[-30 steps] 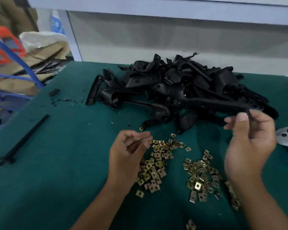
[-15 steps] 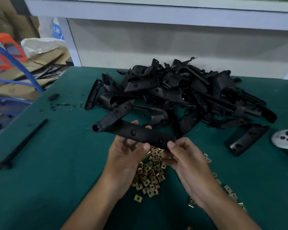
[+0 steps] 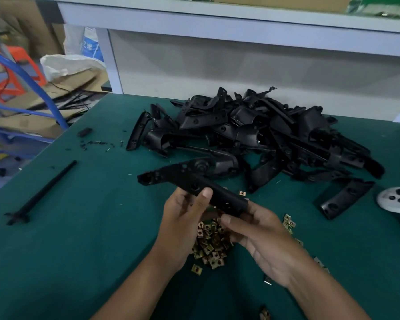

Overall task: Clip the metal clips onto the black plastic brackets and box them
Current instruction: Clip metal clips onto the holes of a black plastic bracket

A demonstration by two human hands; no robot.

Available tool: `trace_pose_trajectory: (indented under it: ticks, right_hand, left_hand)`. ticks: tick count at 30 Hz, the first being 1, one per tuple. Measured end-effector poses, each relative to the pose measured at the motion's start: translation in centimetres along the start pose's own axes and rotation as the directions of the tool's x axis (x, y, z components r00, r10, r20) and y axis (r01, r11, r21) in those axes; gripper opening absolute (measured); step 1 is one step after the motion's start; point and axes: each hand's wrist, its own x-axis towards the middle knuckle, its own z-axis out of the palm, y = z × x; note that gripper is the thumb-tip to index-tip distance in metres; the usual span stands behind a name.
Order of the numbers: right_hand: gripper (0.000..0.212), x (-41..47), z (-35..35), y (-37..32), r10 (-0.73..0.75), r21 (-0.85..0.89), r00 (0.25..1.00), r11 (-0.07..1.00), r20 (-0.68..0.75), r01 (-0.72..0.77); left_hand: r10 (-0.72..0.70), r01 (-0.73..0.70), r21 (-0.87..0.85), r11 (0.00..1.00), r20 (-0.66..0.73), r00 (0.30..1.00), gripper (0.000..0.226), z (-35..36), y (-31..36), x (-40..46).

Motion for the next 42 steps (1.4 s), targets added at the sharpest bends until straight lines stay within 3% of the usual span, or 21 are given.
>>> trace_pose_trajectory:
  ticks: [5,7,8,10,12,13,18,21,23,25,30,35,42]
  right_hand:
    - [0.055,-1.0,-1.4,-0.5,0.059,-0.104,0.993,0.993,0.106,-0.048]
    - [0.045,-1.1,-1.5,-0.1,0.027,-0.250,0.996,0.968,0.084,-0.005]
    - [0.042,-1.1,-1.7,0.0,-0.036,-0.418,0.996,0.906,0.076,0.065]
    - [0.043,-1.2,-2.1,0.1,-0.183,-0.764,0.973,0.605,0.143,0.226]
    - [0.047,-1.3,-2.2,0.6,-0.224,-0.889,0.928,0.291,0.297,0.354]
    - [0.045,-1.4,-2.2,1.0,-0.230,-0.887,0.901,0.206,0.367,0.414]
    - [0.023,-1.5,-2.2,1.7,-0.306,-0.841,0.824,0.113,0.478,0.530]
    - [0.014,-1.4,-2.3,1.6,-0.324,-0.844,0.827,0.132,0.459,0.520]
    - [0.008,-1.4,-2.3,1.5,-0.347,-0.845,0.843,0.201,0.411,0.495]
    - [0.004,-1.3,-2.4,1.2,-0.400,-0.819,0.858,0.339,0.321,0.464]
    - [0.012,-1.5,-2.3,-0.4,-0.383,-0.478,0.912,0.779,0.147,0.405]
    - [0.019,-1.6,-2.3,-1.0,-0.389,-0.370,0.916,0.840,0.099,0.397]
    - [0.018,-1.6,-2.6,-1.0,-0.445,-0.298,0.894,0.848,0.047,0.438]
  left_hand:
    - [0.027,-0.027,0.019,0.999,-0.006,1.000,0.035,0.1,0.3,0.0]
    - [0.052,-0.051,0.030,0.998,-0.024,0.998,0.036,0.4,0.3,-0.1]
    - [0.066,-0.065,0.012,0.998,-0.054,0.996,0.032,0.3,0.3,0.0]
    - [0.075,-0.081,-0.042,0.996,-0.127,0.989,0.024,-0.2,0.4,0.4]
    - [0.090,-0.099,-0.047,0.994,-0.168,0.982,0.025,-0.8,0.5,0.6]
    - [0.105,-0.111,-0.029,0.993,-0.167,0.980,0.026,-0.9,0.4,0.6]
    - [0.049,-0.054,-0.058,0.997,-0.079,0.996,0.020,-0.2,0.3,-0.3]
    - [0.023,-0.025,-0.041,0.999,-0.056,0.998,0.022,0.1,0.8,-0.4]
    - [0.007,-0.009,-0.048,0.999,-0.039,0.999,0.018,0.2,0.8,-0.4]
    - [-0.004,0.005,-0.106,0.994,0.004,1.000,0.009,0.1,0.7,-0.4]
    - [-0.143,0.139,-0.284,0.949,0.008,0.990,0.038,-0.4,0.8,-0.2]
    - [-0.257,0.280,-0.273,0.920,0.117,0.959,0.015,-0.3,0.7,-0.1]
    - [-0.309,0.370,-0.319,0.873,0.227,0.924,0.033,-0.4,0.5,0.2]
